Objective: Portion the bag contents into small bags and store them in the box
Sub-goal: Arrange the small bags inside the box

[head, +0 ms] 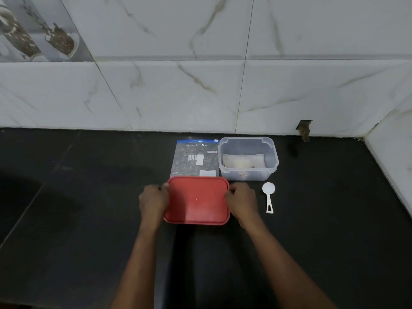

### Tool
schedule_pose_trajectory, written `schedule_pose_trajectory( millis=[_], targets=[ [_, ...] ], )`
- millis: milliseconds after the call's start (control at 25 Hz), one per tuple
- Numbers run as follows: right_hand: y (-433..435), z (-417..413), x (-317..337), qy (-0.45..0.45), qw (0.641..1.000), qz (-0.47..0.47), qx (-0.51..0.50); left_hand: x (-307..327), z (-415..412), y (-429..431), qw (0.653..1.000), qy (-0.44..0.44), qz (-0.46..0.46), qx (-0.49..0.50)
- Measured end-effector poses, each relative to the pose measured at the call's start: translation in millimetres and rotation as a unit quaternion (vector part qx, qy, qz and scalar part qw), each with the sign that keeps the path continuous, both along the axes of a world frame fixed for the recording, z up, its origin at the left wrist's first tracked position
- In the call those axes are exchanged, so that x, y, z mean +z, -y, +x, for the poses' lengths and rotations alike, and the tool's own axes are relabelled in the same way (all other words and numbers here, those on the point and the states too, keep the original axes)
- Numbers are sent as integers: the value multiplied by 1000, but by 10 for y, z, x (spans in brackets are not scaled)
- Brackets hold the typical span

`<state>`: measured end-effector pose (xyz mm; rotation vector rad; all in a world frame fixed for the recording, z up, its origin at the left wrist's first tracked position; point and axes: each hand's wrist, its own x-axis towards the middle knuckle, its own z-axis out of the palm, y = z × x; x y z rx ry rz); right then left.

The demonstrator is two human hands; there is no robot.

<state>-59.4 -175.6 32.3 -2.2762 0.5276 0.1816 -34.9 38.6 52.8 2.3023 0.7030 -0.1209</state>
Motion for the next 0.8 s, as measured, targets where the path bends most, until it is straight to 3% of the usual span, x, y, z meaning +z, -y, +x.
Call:
schedule_pose_trajectory(
  millis=[120,200,280,400,560,720,800],
  targets=[
    [161,184,650,150,986,54,-48,663,183,140,987,141,-79,18],
    [340,358,1074,227,959,123,-115,968,389,372,948,210,-234,52],
    [587,504,1359,271,929,185,-172,1124,619,628,895,224,-379,71],
    [1007,660,1510,306,900,227,-212,1195,878,955,875,196,-440,45],
    [1321,777,1150,266,934,105,-214,921,954,1234,916,168,-365,-6],
    [1338,778,572,253,950,-21,-182,464,882,1469,977,135,-161,-36],
    [1315,778,357,235,955,-76,-166,291,879,1536,990,119,-73,-34]
  ],
)
